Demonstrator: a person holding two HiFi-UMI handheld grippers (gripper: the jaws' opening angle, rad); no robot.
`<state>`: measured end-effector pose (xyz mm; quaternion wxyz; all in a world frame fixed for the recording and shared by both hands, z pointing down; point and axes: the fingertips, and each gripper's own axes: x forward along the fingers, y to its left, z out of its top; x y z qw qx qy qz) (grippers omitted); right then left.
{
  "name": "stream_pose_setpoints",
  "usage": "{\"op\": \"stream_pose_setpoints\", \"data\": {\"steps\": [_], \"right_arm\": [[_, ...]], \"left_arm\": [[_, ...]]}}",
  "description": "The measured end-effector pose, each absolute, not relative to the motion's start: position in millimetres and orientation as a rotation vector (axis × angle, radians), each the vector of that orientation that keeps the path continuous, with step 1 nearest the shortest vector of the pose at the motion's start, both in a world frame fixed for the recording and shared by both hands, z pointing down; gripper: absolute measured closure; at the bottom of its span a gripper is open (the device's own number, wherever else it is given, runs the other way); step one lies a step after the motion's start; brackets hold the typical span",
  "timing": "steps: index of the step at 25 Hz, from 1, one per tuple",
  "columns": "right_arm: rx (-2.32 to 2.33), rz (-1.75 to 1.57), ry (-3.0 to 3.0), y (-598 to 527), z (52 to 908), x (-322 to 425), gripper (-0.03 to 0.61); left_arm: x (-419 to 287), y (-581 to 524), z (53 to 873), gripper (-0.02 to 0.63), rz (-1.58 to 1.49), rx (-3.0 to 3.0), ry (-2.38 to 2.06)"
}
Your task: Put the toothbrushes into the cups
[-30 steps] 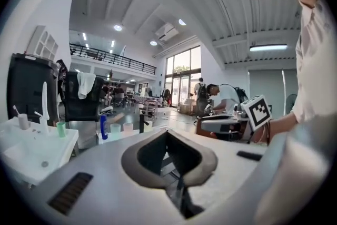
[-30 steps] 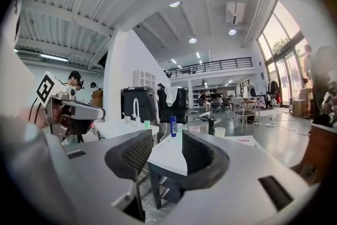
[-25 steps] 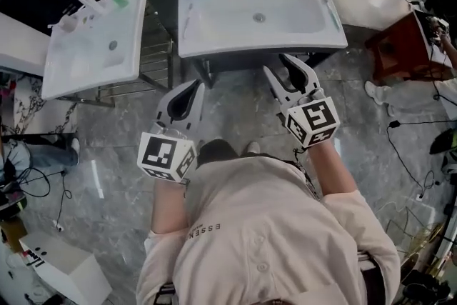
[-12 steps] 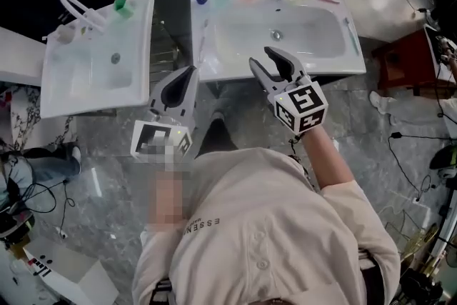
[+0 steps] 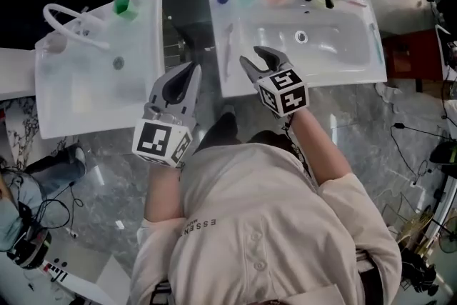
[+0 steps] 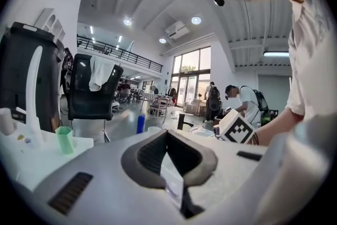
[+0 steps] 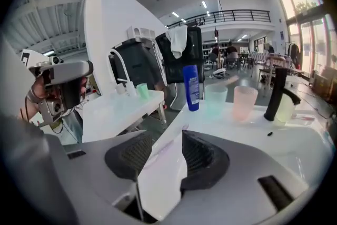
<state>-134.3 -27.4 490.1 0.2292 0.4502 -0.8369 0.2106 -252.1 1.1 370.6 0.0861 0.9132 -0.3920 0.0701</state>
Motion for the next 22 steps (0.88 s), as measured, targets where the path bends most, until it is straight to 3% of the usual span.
{"op": "stream_pose_setpoints", "data": {"steps": [11,19,22], "right_arm": [[1.211,0.965,-2.016,-70,582,-164,0.405],[1.248,0.898,-1.853,-88,598,-163,0.408],[1.236,0.822,-1.818,-88,600,-158,0.471]], "left_arm": [[-275,-42,426,0.612,0.25,2.697,-1.099],[-283,-55,437,0.612,0.205,2.657,-1.065],[-286,-59,438,0.614,0.2,2.649,-1.071]]}}
